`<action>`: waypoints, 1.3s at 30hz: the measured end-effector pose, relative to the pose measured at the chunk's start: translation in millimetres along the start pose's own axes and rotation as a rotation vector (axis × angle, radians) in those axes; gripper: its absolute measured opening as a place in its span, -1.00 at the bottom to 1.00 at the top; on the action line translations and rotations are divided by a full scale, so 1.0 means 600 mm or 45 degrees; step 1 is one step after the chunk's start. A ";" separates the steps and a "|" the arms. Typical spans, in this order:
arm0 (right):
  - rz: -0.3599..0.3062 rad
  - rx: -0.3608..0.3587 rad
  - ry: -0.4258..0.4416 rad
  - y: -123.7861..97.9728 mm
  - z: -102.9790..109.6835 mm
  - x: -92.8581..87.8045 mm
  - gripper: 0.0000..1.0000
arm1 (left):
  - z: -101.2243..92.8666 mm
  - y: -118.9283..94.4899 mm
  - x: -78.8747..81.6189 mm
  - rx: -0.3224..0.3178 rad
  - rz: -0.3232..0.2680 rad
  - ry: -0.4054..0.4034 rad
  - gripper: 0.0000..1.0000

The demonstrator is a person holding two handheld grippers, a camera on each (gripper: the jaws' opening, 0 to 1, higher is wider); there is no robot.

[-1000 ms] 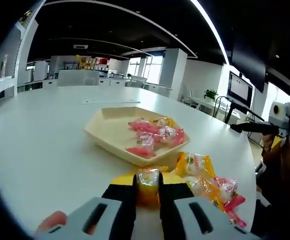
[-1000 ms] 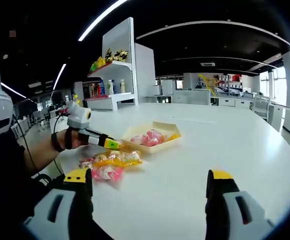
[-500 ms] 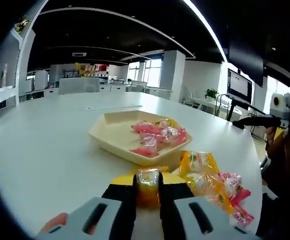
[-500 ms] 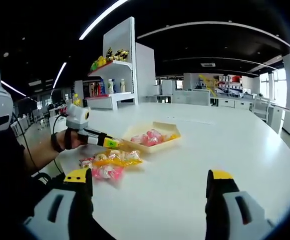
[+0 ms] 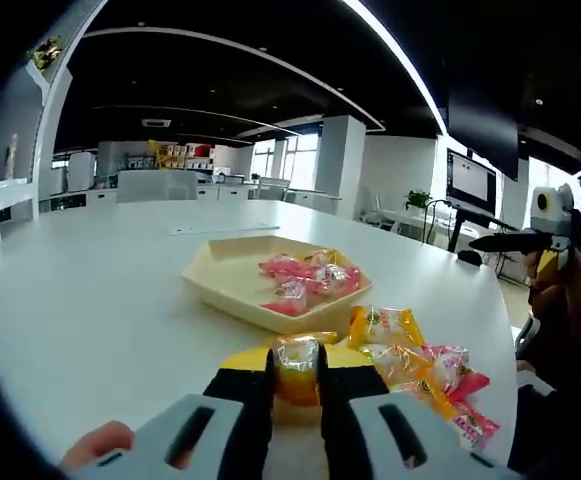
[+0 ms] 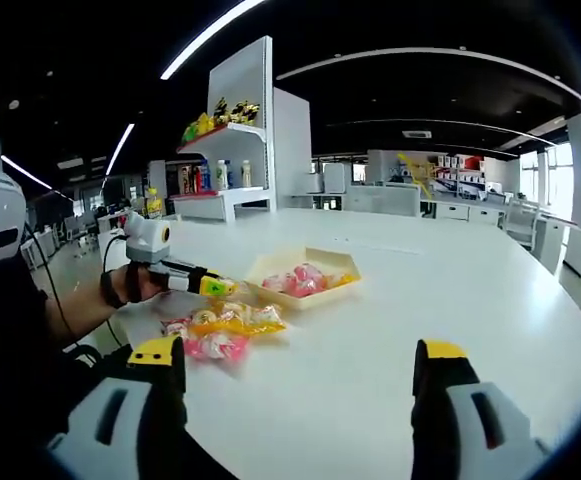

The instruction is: Pick up the marshmallows scattered on the table and place them into the bowl on the table

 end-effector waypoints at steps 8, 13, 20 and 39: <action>0.006 0.002 -0.003 0.002 0.003 -0.002 0.83 | 0.002 -0.020 0.016 0.001 -0.084 0.041 -0.66; 0.007 0.000 -0.002 0.003 0.003 -0.002 0.83 | -0.003 -0.028 0.028 -0.031 -0.113 0.098 -0.66; 0.009 0.001 -0.003 0.003 0.003 -0.003 0.83 | -0.008 -0.031 0.035 -0.054 -0.117 0.109 -0.65; 0.015 0.001 -0.008 0.003 0.004 -0.005 0.83 | -0.003 -0.060 0.086 -0.049 -0.205 -0.048 -0.65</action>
Point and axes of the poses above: the point that each gripper's makers call its tool centre point, and the gripper's own axes: y roughly forward along the fingers, z roughly to its left, x roughly out of its top, the point moved 2 cm from there along -y, roughly backward along the fingers, and after that the axes turned 11 degrees about y, right-handed, at the moved point
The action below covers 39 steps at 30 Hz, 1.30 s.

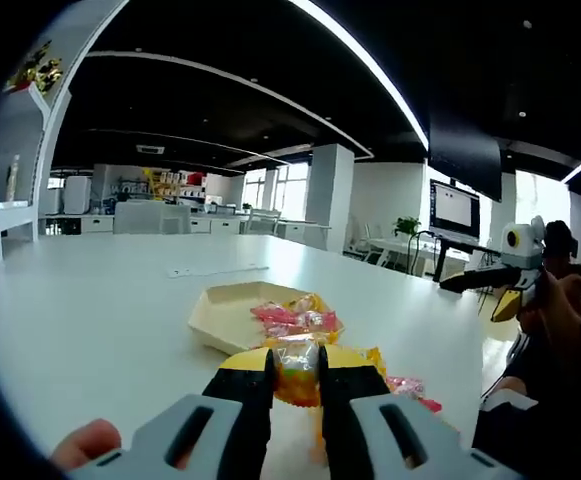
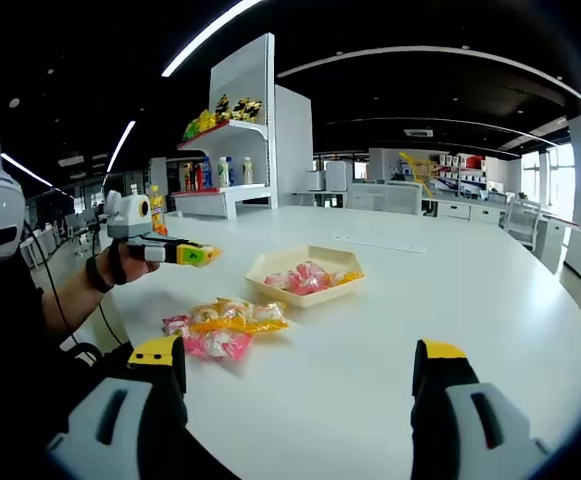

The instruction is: Pick up the marshmallows scattered on the table and place them into the bowl on the table

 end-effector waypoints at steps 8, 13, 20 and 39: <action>-0.005 0.004 -0.011 -0.001 0.003 0.006 0.82 | 0.001 0.003 0.026 0.011 -0.023 0.032 -0.65; -0.004 0.003 -0.012 -0.001 0.003 0.005 0.82 | 0.001 0.011 0.038 0.001 -0.015 0.051 -0.65; 0.000 0.004 -0.013 -0.001 0.003 0.003 0.82 | 0.006 0.018 0.053 0.017 -0.033 0.079 -0.65; -0.008 -0.010 -0.011 -0.009 -0.002 0.003 0.82 | 0.022 0.061 0.069 -0.034 0.023 0.137 -0.65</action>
Point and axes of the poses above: the point that each gripper's makers call its tool centre point, and the gripper's own axes: y roughly forward along the fingers, z roughly to its left, x roughly out of its top, the point moved 2 cm from there along -y, roughly backward along the fingers, and after that the axes turned 11 degrees about y, right-handed, at the moved point
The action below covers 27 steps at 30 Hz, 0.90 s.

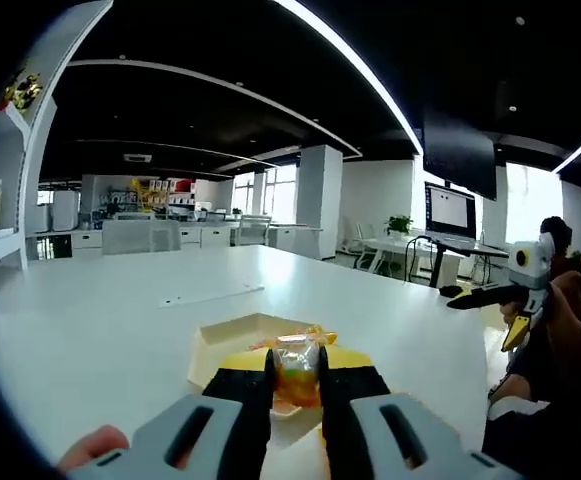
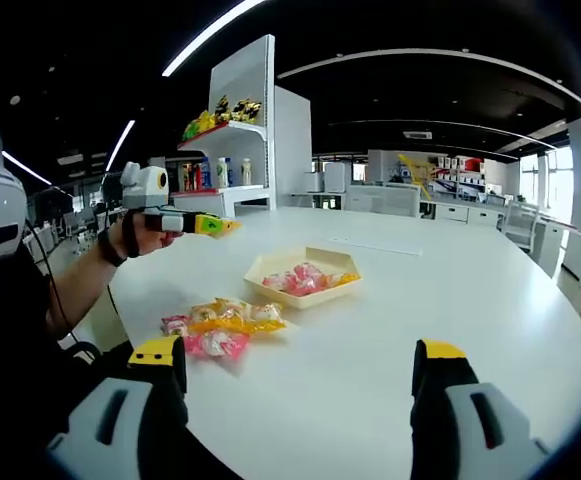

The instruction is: Pick up the marshmallows scattered on the table and place them into the bowl on the table

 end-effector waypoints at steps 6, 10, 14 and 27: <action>0.010 0.006 -0.005 0.004 0.002 -0.003 0.81 | 0.015 0.019 0.001 0.007 -0.008 0.030 -0.64; 0.010 0.004 -0.001 0.005 0.001 -0.003 0.81 | 0.032 0.032 -0.006 0.045 -0.006 0.033 -0.64; 0.013 0.003 -0.001 0.006 0.000 -0.004 0.81 | 0.042 0.044 -0.015 0.067 -0.008 0.031 -0.64; 0.026 0.014 0.004 0.013 -0.001 -0.011 0.81 | 0.076 0.085 -0.045 0.200 -0.014 0.068 -0.64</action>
Point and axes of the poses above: the point that each gripper's makers call its tool centre point, and the gripper's own axes: y roughly forward along the fingers, z roughly to its left, x roughly out of its top, the point moved 2 cm from there along -y, roughly backward along the fingers, and after that the axes turned 11 degrees about y, right-handed, at the moved point
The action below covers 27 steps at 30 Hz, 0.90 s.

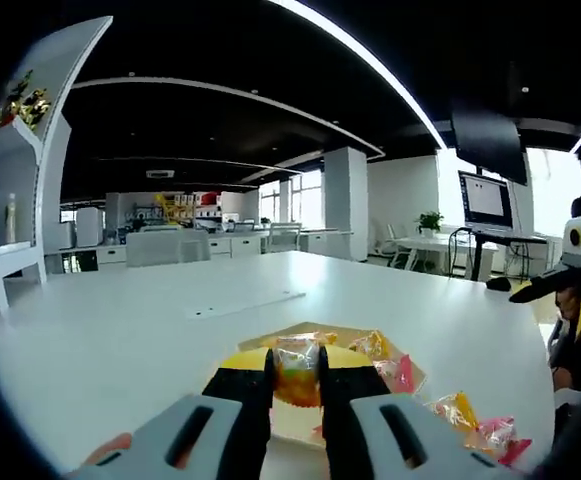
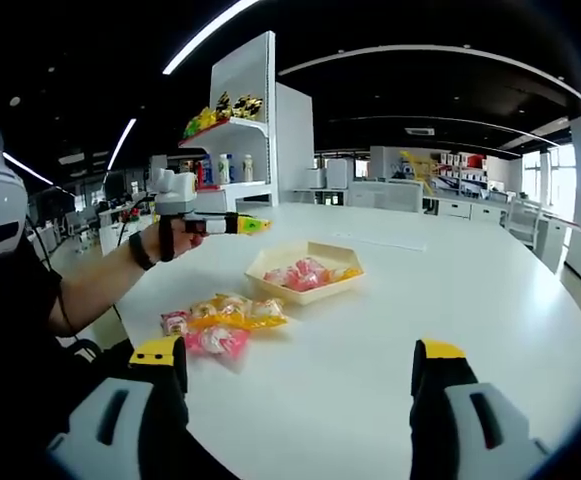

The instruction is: Pick up the marshmallows scattered on the table and place them into the bowl on the table

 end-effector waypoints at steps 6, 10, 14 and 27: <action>0.005 0.002 0.000 0.003 0.000 0.000 0.80 | -0.006 0.010 -0.012 0.013 -0.034 -0.044 -0.65; 0.009 -0.003 -0.001 0.003 -0.001 -0.001 0.80 | -0.011 0.017 -0.027 -0.003 -0.023 -0.084 -0.65; 0.014 -0.006 -0.007 0.006 0.001 -0.003 0.80 | -0.017 0.019 -0.044 0.004 -0.020 -0.051 -0.65; 0.000 0.008 -0.016 -0.001 0.008 0.001 0.80 | -0.016 0.030 -0.071 0.027 0.036 0.012 -0.64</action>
Point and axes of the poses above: the point that each gripper's makers call its tool centre point, and the gripper's own axes: y roughly forward along the fingers, z roughly to its left, x roughly out of its top, the point moved 2 cm from there along -y, roughly backward along the fingers, and after that the axes turned 11 degrees about y, right-handed, at the moved point
